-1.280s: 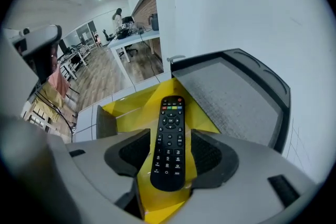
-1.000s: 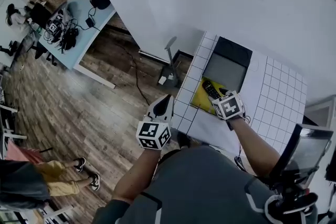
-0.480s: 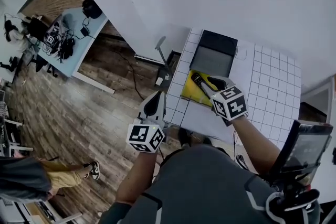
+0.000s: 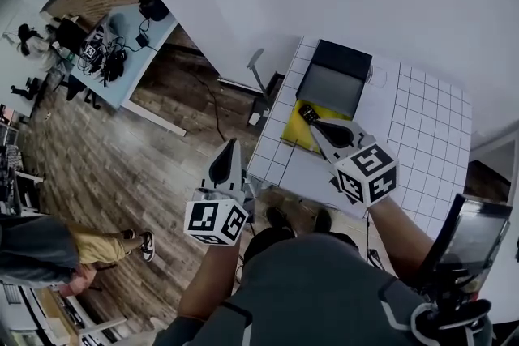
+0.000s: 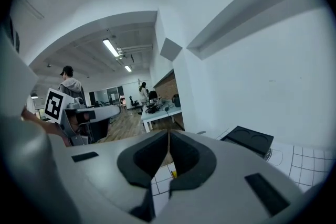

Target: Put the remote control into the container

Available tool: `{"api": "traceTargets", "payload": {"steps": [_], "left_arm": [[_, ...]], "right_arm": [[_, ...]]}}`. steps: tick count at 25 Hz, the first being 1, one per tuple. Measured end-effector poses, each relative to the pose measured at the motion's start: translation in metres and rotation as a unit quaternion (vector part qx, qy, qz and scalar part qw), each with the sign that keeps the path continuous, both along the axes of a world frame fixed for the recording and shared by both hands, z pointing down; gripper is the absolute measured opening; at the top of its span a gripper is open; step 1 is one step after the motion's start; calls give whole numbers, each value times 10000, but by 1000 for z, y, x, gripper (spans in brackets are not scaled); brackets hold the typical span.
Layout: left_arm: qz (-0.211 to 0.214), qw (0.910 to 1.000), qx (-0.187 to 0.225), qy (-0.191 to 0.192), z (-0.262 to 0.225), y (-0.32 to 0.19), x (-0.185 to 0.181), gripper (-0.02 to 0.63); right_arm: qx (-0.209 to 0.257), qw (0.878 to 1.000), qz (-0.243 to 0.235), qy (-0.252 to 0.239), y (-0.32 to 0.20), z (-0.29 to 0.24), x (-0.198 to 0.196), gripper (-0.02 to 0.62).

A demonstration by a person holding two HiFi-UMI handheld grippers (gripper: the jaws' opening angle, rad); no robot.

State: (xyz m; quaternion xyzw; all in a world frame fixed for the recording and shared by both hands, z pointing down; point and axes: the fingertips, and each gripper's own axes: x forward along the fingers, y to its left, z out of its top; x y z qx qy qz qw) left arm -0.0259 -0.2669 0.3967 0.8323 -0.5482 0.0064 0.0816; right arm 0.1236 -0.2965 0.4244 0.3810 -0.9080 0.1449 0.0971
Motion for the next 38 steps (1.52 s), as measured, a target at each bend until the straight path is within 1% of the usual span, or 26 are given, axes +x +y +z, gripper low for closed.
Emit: {"api": "traceTargets", "payload": {"steps": [1, 4, 5, 7, 10, 12, 16, 22, 29, 34, 38], "left_arm": [[-45, 10000, 9, 83, -3, 2, -4, 9], [49, 9978, 64, 663, -17, 7, -11, 9], [120, 9973, 102, 719, -22, 8, -12, 9], [251, 9979, 128, 591, -29, 7, -15, 9], [319, 9990, 76, 310, -31, 5, -27, 9], [343, 9991, 94, 240, -32, 4, -34, 9], [355, 9991, 218, 31, -36, 8, -44, 9], [405, 9991, 94, -76, -31, 9, -52, 9], [591, 9982, 129, -3, -33, 13, -53, 9], [715, 9971, 70, 263, -34, 18, -54, 9], [806, 9965, 102, 203, -35, 22, -56, 9]], "right_arm": [[87, 9999, 35, -77, 2, -5, -1, 23], [321, 9991, 109, -257, 9, -22, -7, 21], [391, 9988, 149, -258, 10, -28, -10, 20], [475, 9981, 284, -263, 11, -38, -15, 17], [579, 9964, 534, -312, 14, -53, -20, 15], [627, 9954, 647, -319, 16, -59, -22, 15], [631, 9956, 585, -367, 24, -65, -38, 14], [645, 9956, 597, -332, 34, -66, -47, 14], [693, 9948, 722, -184, 40, -65, -53, 14], [708, 9939, 815, -216, 41, -66, -53, 14], [720, 9936, 850, -199, 42, -66, -56, 14]]}}
